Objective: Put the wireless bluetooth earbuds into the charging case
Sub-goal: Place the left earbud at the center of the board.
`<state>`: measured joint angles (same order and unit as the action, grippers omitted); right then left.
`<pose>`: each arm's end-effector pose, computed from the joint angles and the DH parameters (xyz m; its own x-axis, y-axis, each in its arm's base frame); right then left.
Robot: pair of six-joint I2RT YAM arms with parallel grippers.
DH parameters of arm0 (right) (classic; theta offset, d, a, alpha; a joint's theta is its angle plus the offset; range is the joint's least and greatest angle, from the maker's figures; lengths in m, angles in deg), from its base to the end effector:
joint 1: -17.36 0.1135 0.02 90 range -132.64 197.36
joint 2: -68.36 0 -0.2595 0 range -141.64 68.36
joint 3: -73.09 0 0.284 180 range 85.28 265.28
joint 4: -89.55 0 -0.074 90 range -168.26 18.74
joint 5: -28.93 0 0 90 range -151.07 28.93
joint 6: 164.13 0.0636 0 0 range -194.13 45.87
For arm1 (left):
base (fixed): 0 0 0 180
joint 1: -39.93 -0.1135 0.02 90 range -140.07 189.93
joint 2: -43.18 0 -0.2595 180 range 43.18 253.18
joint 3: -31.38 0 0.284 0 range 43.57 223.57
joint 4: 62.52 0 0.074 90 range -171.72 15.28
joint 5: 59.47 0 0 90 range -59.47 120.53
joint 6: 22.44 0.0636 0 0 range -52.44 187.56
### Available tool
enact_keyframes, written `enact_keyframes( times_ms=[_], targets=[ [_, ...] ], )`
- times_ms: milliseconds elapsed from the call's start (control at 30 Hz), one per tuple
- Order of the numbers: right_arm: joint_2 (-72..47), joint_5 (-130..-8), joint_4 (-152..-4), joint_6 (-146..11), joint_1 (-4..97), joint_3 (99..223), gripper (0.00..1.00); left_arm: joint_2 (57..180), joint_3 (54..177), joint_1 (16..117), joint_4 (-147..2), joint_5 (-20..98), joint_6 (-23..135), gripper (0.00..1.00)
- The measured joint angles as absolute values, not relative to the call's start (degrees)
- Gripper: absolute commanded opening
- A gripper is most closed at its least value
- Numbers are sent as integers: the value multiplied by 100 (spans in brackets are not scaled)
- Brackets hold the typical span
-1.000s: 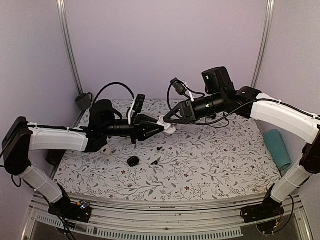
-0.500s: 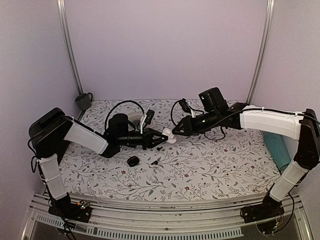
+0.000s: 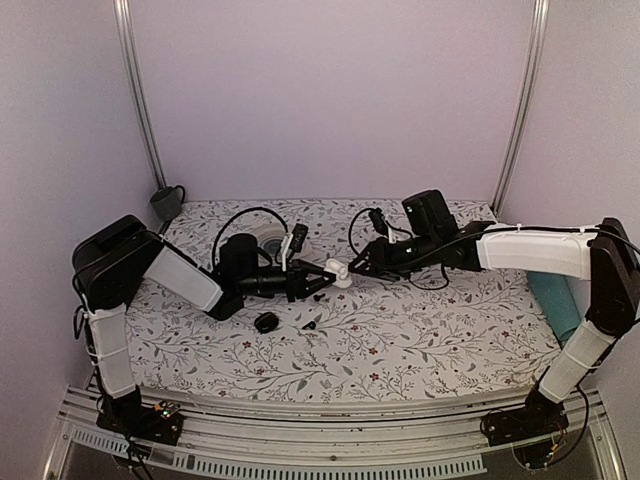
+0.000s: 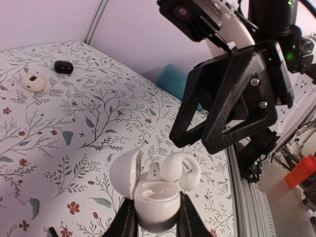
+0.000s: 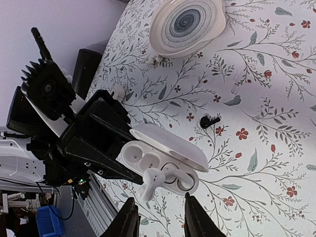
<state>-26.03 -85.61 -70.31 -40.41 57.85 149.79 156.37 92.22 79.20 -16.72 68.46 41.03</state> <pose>0.2981 0.2893 0.2051 -0.8544 -0.0654 -0.5155 -0.4399 0.6193 0.6503 0.2996 -0.2955 0.1130 -0.5132 -0.0355 -0.8575 0.8302 0.2327 -0.5065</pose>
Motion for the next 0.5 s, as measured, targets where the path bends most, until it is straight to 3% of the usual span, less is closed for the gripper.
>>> enact_keyframes(
  times_ms=[500],
  targets=[
    [-2703,-8580,-6966,-3617,5984,15261,29,15628,9222,7944,-1694,6783,4276,0]
  ],
)
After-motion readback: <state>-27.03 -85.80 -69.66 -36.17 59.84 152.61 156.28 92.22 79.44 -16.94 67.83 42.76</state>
